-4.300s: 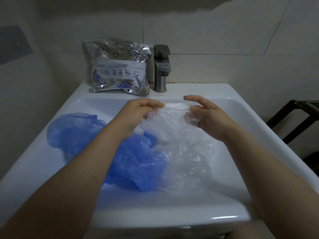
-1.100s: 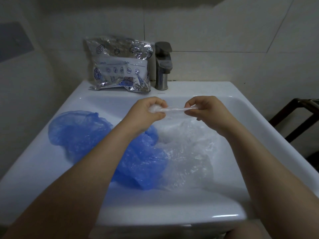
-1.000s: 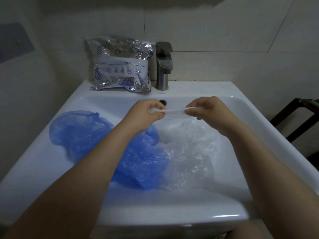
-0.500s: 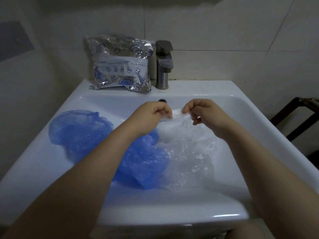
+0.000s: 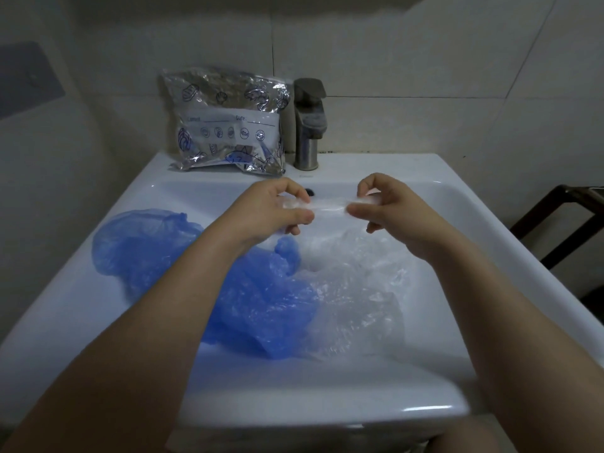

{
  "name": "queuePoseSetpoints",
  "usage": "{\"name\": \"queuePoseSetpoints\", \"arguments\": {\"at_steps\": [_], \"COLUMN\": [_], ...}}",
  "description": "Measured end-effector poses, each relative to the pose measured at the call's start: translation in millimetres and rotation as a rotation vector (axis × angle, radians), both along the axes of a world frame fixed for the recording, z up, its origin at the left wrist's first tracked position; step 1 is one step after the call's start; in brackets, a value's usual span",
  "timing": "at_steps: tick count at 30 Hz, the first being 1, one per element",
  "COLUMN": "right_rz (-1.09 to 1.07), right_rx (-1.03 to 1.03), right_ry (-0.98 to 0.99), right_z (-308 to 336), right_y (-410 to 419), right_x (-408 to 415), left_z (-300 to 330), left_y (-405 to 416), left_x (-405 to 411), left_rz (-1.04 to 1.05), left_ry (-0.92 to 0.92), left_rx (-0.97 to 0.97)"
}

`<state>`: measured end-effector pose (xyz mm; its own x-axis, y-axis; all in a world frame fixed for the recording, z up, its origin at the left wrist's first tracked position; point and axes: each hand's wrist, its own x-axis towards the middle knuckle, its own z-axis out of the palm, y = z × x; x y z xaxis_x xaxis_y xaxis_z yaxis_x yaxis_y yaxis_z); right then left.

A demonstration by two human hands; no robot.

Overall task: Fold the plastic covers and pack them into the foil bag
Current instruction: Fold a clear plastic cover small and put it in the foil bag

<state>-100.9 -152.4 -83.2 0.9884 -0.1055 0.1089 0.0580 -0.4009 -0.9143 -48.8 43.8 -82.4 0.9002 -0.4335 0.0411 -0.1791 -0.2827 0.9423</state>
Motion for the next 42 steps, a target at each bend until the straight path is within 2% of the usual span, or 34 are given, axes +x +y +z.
{"name": "queuePoseSetpoints", "arguments": {"at_steps": [5, 8, 11, 14, 16, 17, 19, 22, 26, 29, 34, 37, 42], "right_rz": [0.09, 0.109, 0.166, 0.189, 0.13, 0.079, -0.012, -0.05, -0.03, 0.021, 0.111, 0.196, 0.347], "right_rx": [0.069, 0.018, 0.015, 0.015, 0.053, 0.09, 0.147, 0.1, -0.134, -0.29, -0.034, 0.017, 0.253], "right_ry": [0.115, 0.15, 0.128, 0.134, 0.108, 0.091, 0.063, 0.021, -0.009, 0.046, -0.018, -0.051, 0.141], "right_z": [4, 5, 8, 5, 0, -2, -6, -12, -18, -19, -12, -9, -6], "right_y": [-1, 1, 4, 9, 15, 18, 23, 31, 40, 45, 45, 44, 35], "right_x": [-3, -4, -7, -8, -5, -4, -2, 0, 0, -1, -6, -8, -8], "left_z": [8, 11, 12, 10, 7, 4, -3, -13, -16, -14, -10, -10, -12], "left_y": [16, 24, 27, 19, 10, 4, -7, -21, -28, -26, -19, -16, -15], "left_x": [6, 8, 12, 16, 13, 10, 3, -5, -11, -12, -5, -2, 0], "left_rz": [-0.039, 0.015, 0.091, 0.221, 0.289, 0.278, 0.198, 0.128, 0.233, 0.29, 0.292, 0.263, 0.238], "left_ry": [0.095, 0.118, 0.222, 0.407, 0.552, 0.612, 0.67, 0.615, 0.447, 0.373, 0.374, 0.401, 0.444], "left_rx": [0.067, 0.01, -0.163, -0.503, -0.695, -0.701, -0.564, -0.419, -0.339, -0.327, -0.404, -0.454, -0.509]}}
